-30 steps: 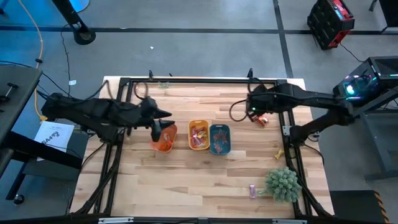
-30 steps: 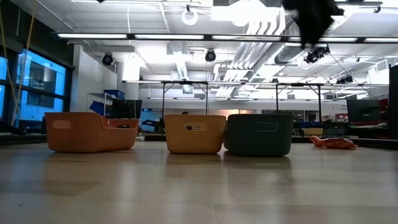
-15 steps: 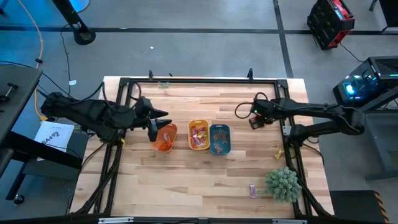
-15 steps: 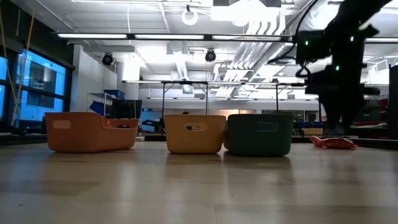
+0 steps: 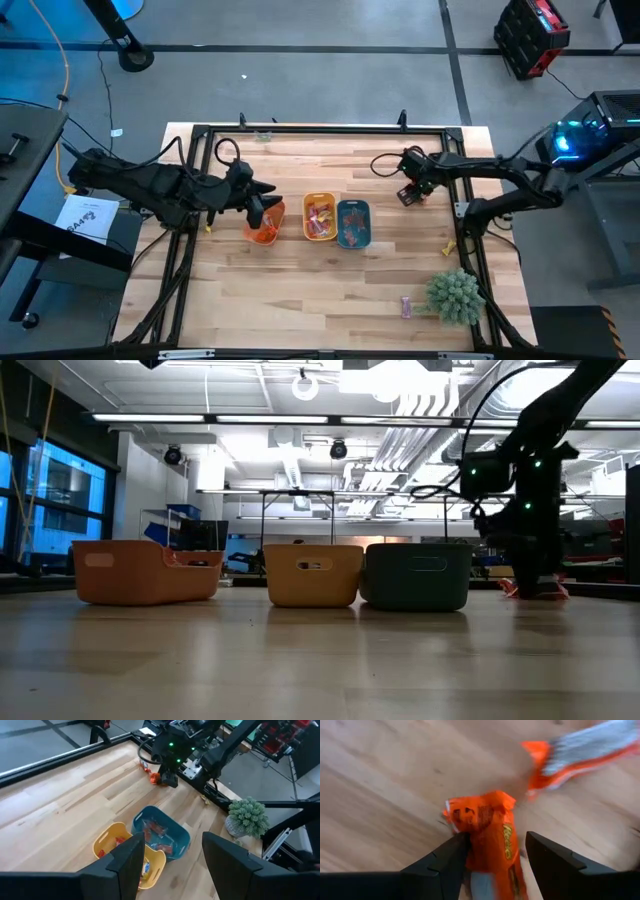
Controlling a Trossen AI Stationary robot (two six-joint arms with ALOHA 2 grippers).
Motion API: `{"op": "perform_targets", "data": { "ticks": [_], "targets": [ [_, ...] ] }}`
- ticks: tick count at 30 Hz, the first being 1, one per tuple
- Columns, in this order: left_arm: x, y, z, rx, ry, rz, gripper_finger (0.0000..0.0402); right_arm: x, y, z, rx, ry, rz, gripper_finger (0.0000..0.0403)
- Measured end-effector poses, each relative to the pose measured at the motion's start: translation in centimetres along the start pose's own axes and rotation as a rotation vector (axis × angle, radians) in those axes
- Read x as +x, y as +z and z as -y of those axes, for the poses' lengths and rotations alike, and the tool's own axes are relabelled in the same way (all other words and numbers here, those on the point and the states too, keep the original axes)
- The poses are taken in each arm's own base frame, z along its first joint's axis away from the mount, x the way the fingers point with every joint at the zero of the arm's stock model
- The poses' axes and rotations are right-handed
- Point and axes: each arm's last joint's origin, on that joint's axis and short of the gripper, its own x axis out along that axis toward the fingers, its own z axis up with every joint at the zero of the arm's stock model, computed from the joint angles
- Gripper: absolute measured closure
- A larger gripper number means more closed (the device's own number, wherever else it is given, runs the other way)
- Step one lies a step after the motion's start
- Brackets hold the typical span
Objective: Sort candy
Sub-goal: Put the orange chocolate into the orange bin
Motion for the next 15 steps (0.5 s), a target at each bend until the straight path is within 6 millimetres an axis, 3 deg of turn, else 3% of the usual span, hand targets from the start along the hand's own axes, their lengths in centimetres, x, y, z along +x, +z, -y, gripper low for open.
{"op": "perform_targets", "data": {
  "ticks": [8, 12, 15],
  "targets": [
    [0.0, 0.0, 0.0, -0.044, 0.0, -0.001, 0.0208, 1.3, 0.5, -0.6, -0.054, 0.031, -0.051, 0.0217],
    [-0.1, 0.2, 0.1, -0.022, -0.014, 0.014, 0.0208, 0.0, -0.1, -1.2, -0.073, 0.093, -0.03, 0.0296],
    [-0.6, 0.8, 0.2, -0.003, -0.04, 0.07, 0.0208, -2.6, -0.5, -1.6, -0.083, 0.184, 0.003, 0.0373]
  ]
}}
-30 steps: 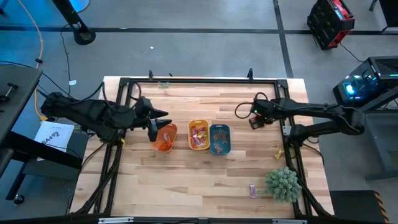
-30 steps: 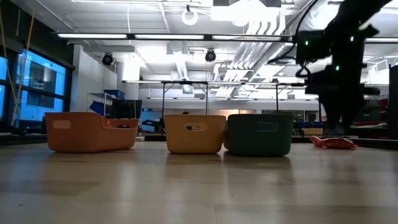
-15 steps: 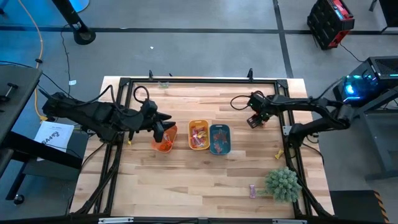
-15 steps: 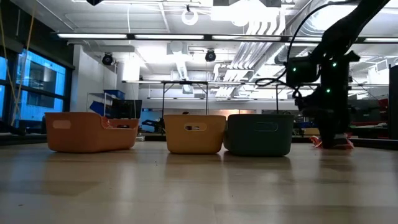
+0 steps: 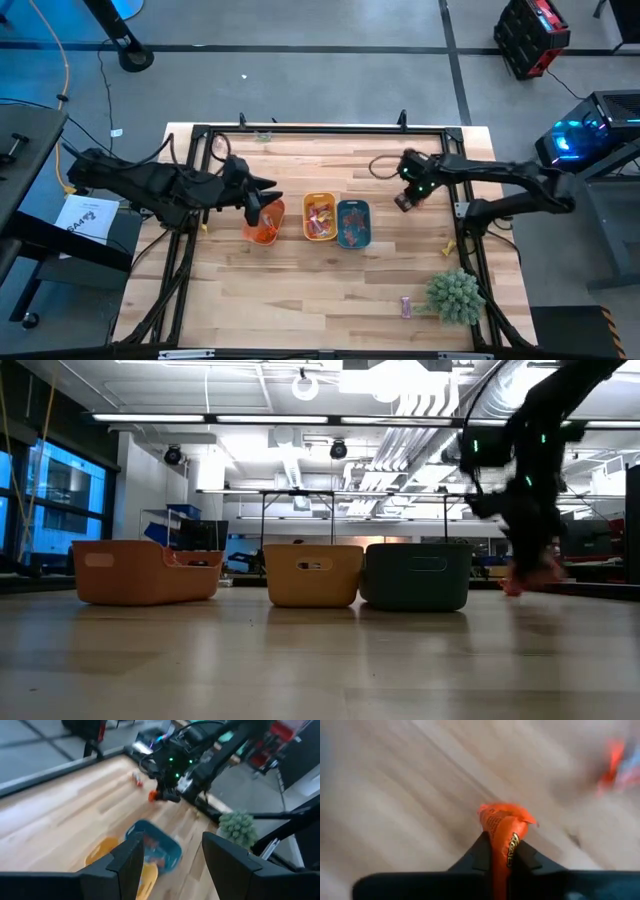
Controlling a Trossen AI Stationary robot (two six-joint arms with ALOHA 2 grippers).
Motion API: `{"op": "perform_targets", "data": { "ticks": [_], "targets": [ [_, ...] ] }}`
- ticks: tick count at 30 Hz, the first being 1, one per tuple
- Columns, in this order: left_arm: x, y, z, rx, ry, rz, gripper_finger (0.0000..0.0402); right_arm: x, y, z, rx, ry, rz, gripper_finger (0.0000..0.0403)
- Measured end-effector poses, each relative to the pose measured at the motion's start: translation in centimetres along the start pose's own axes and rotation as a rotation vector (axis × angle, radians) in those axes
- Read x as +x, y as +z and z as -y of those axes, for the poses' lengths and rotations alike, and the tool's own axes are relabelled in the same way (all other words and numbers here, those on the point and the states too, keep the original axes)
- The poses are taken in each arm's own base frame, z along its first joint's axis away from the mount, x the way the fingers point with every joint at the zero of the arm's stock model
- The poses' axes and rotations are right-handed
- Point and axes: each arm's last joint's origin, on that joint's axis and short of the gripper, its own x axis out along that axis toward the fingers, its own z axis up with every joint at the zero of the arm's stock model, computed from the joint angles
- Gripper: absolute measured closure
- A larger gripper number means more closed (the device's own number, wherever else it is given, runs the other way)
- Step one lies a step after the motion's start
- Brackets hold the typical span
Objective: Sort candy
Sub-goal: Put the orange chocolate into the orange bin
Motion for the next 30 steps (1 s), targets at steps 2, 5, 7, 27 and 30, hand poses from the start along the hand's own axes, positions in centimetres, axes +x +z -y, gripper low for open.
{"op": "perform_targets", "data": {
  "ticks": [2, 5, 7, 27, 30],
  "targets": [
    [-0.3, 0.5, 0.1, 0.019, -0.019, 0.039, 0.0208, -2.3, 0.4, -0.9, -0.003, 0.079, 0.103, 0.0388],
    [-1.1, 1.2, -0.1, 0.042, -0.024, 0.096, 0.0208, -6.0, 0.7, -2.4, 0.023, 0.214, 0.272, 0.0366],
    [-1.6, 1.6, -0.2, 0.048, -0.019, 0.134, 0.0208, -8.6, 1.1, -3.7, 0.042, 0.347, 0.436, 0.0352],
    [-2.4, 2.2, -0.6, 0.066, 0.018, 0.199, 0.0208, -5.0, 7.0, -23.7, 0.016, 0.904, 0.835, 0.0343],
    [-2.4, 2.4, -0.4, 0.059, 0.005, 0.219, 0.0208, -4.6, 9.4, -26.6, -0.064, 0.865, 0.812, 0.0343]
  ]
}}
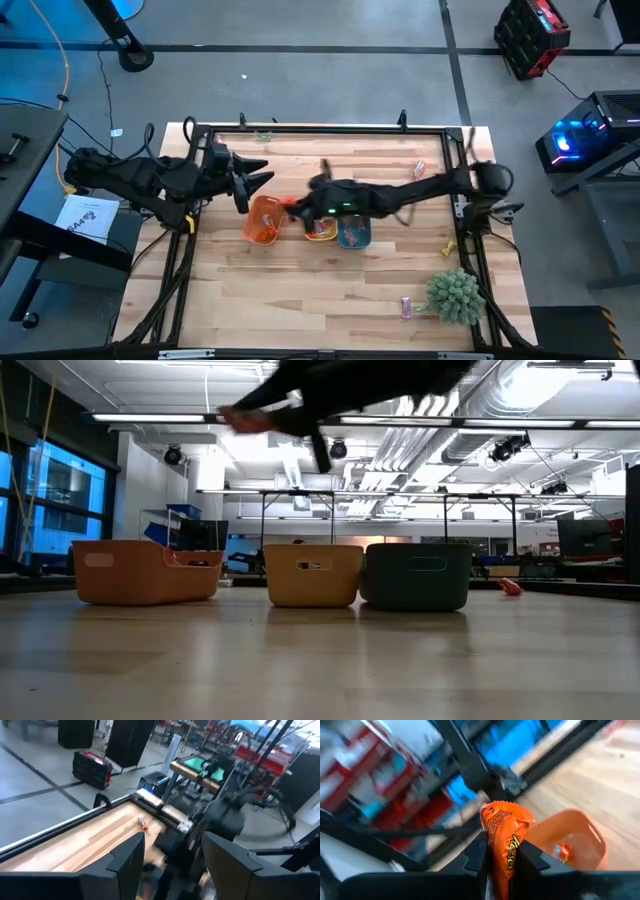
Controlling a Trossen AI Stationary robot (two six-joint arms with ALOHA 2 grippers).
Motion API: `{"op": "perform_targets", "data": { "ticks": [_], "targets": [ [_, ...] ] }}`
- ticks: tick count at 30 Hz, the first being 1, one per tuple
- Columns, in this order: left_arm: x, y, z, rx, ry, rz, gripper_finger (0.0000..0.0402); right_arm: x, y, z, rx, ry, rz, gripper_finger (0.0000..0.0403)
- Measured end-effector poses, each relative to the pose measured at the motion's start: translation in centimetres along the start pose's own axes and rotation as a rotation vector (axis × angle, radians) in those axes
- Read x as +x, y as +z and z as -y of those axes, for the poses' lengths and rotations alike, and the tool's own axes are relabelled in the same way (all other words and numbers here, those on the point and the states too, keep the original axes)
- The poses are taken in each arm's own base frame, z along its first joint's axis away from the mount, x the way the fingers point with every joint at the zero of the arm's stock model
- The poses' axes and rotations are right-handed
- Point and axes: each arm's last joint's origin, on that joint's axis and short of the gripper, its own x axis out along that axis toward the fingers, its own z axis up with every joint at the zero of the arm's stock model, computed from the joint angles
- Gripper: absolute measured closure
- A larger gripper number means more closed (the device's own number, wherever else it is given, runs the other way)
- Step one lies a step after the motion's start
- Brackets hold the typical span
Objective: Sort candy
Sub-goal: Put the orange chocolate into the orange bin
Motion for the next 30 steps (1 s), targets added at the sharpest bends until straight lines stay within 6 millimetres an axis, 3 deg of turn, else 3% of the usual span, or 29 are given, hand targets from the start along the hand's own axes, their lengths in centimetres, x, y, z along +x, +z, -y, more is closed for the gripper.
{"op": "perform_targets", "data": {
  "ticks": [4, 9, 17, 23, 30],
  "targets": [
    [-0.2, 0.6, 0.4, -0.007, -0.04, 0.054, 0.0208, 3.6, 0.7, 0.2, -0.072, -0.081, -0.141, 0.0343],
    [-1.3, 1.9, 1.0, -0.015, -0.124, 0.145, 0.0208, 6.7, 1.4, 0.9, -0.096, -0.028, -0.222, 0.0324],
    [-4.3, 3.4, 0.7, -0.049, -0.239, 0.225, 0.0208, 7.7, 1.7, 1.3, -0.091, -0.056, -0.207, 0.0218],
    [-5.5, 3.6, 0.5, -0.031, -0.272, 0.229, 0.0208, 6.4, 2.7, 0.7, -0.165, -0.059, -0.265, 0.0176],
    [-5.7, 2.9, 0.4, 0.063, -0.262, 0.174, 0.0208, 0.0, 6.6, 0.2, -0.358, -0.388, -0.374, 0.0178]
  ]
}}
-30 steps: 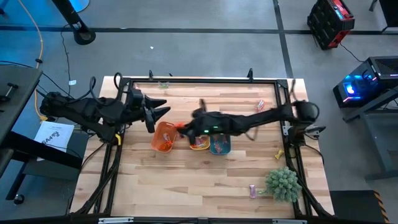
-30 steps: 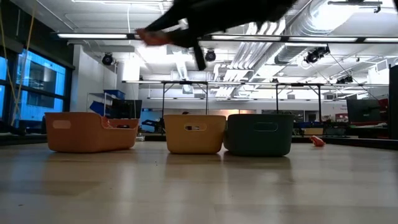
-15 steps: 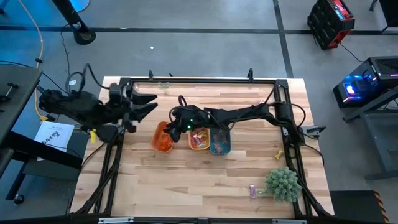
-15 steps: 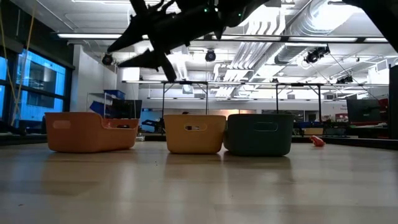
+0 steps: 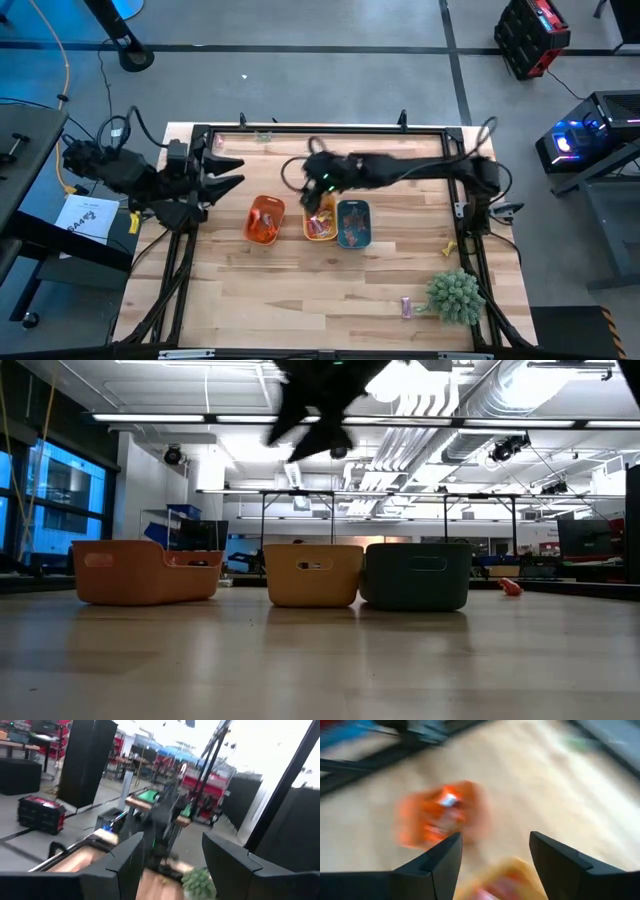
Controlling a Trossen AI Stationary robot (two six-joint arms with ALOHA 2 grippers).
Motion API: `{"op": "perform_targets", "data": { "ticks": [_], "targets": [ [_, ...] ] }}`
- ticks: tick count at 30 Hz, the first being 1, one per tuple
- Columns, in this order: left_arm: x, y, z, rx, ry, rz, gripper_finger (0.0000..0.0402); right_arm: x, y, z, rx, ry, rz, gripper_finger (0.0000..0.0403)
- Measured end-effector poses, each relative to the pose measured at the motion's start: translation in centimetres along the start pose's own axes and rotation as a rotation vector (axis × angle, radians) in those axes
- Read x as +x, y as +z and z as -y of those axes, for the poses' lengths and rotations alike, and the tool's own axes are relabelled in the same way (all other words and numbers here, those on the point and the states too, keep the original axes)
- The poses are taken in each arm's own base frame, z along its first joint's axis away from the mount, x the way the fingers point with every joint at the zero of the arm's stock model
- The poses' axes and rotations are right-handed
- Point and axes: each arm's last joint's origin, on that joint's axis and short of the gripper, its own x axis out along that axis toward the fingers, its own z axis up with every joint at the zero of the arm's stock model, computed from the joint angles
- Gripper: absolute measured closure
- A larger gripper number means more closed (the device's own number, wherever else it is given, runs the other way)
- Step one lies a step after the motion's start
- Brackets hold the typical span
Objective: Sort candy
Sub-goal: Put the orange chocolate into the orange bin
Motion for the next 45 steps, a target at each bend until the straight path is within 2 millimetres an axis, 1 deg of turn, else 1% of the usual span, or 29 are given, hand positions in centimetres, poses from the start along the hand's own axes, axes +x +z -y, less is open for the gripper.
{"op": "perform_targets", "data": {
  "ticks": [2, 5, 8, 10, 12, 14, 16, 19, 21, 23, 25, 28, 33, 36, 39, 43, 45],
  "targets": [
    [0.2, -0.4, 0.0, 0.024, 0.017, -0.029, 0.0208, -2.2, 0.0, 1.3, 0.004, -0.131, -0.042, 0.0178],
    [0.7, -1.3, 0.0, 0.071, 0.032, -0.088, 0.0208, -4.9, -0.6, 3.7, 0.07, -0.35, -0.132, 0.0178],
    [1.4, -2.6, -0.2, 0.132, 0.029, -0.187, 0.0208, -6.8, -1.6, 6.4, 0.155, -0.569, -0.245, 0.0178],
    [2.2, -3.5, -0.4, 0.157, 0.069, -0.245, 0.0208, -7.7, -2.1, 8.2, 0.206, -0.694, -0.311, 0.0178],
    [3.2, -4.3, -0.9, 0.182, 0.117, -0.29, 0.0208, -8.4, -2.5, 9.9, 0.253, -0.781, -0.379, 0.0178],
    [4.5, -4.9, -1.4, 0.19, 0.13, -0.335, 0.0208, -8.6, -2.7, 11.5, 0.291, -0.834, -0.408, 0.0178],
    [6.0, -5.6, -2.1, 0.183, 0.124, -0.387, 0.0208, -8.4, -3.4, 13.2, 0.324, -0.87, -0.442, 0.0178],
    [8.2, -6.8, -3.2, 0.173, 0.131, -0.467, 0.0208, -8.0, -5.4, 16.0, 0.38, -0.879, -0.526, 0.0179],
    [9.5, -7.5, -4.0, 0.171, 0.157, -0.507, 0.0208, -7.8, -7.3, 17.7, 0.402, -0.871, -0.593, 0.0179],
    [10.7, -8.2, -5.0, 0.177, 0.199, -0.535, 0.0208, -7.9, -9.2, 19.3, 0.43, -0.864, -0.618, 0.0179],
    [11.6, -8.5, -6.2, 0.175, 0.252, -0.55, 0.0208, -8.4, -11.0, 20.7, 0.472, -0.862, -0.611, 0.0179],
    [12.8, -8.8, -8.5, 0.14, 0.322, -0.573, 0.0208, -9.3, -13.4, 22.7, 0.579, -0.845, -0.571, 0.0179],
    [14.1, -9.0, -12.3, 0.052, 0.399, -0.611, 0.0208, -10.1, -17.0, 25.3, 0.726, -0.851, -0.513, 0.0179],
    [14.8, -9.3, -14.2, 0.013, 0.417, -0.619, 0.0208, -10.0, -18.4, 26.6, 0.818, -0.829, -0.47, 0.0179],
    [15.0, -10.6, -16.2, -0.072, 0.385, -0.602, 0.0208, -9.4, -19.7, 27.2, 0.891, -0.817, -0.425, 0.0179],
    [14.0, -13.1, -18.1, -0.208, 0.375, -0.639, 0.0208, -8.6, -20.5, 27.7, 1.005, -0.755, -0.308, 0.0179],
    [13.1, -14.0, -18.6, -0.232, 0.395, -0.667, 0.0208, -8.5, -20.8, 27.6, 1.023, -0.749, -0.312, 0.0179]
  ]
}}
